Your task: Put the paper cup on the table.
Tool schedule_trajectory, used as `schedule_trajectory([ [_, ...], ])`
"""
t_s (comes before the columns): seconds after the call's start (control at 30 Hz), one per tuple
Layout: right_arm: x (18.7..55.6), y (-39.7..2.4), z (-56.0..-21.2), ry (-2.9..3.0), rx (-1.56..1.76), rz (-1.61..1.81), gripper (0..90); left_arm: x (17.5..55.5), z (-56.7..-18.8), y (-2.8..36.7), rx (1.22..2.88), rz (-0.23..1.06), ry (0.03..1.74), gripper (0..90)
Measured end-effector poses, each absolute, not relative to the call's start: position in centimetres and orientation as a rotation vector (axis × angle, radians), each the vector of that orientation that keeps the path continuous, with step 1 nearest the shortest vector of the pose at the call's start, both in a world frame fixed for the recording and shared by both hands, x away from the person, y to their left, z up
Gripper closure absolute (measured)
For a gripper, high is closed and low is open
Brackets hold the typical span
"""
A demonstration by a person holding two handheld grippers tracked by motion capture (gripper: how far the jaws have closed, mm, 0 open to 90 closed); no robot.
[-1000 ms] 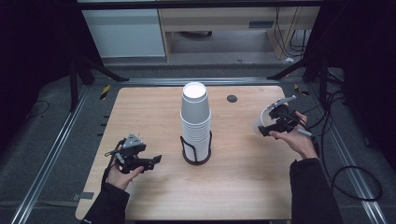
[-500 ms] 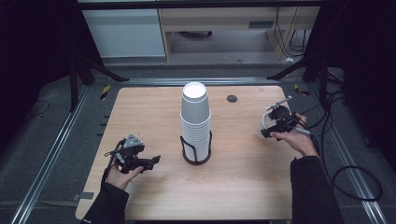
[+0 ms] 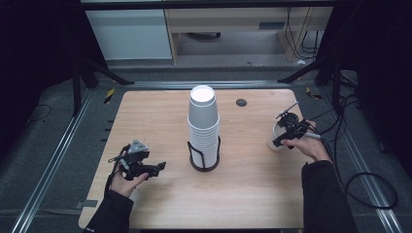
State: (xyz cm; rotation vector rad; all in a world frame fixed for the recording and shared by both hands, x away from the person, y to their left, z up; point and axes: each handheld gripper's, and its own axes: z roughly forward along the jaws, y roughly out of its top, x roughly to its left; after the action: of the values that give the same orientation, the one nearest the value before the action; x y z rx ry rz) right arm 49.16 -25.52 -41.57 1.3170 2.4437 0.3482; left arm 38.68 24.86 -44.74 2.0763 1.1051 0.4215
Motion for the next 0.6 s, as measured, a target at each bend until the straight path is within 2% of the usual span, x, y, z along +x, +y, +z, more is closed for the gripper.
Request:
schedule_trajectory([
  [0.6,49.61,-25.39,-42.38,2.529,1.295,0.252,7.7,38.71,-44.86,24.79,2.089,0.413,1.099,18.3],
])
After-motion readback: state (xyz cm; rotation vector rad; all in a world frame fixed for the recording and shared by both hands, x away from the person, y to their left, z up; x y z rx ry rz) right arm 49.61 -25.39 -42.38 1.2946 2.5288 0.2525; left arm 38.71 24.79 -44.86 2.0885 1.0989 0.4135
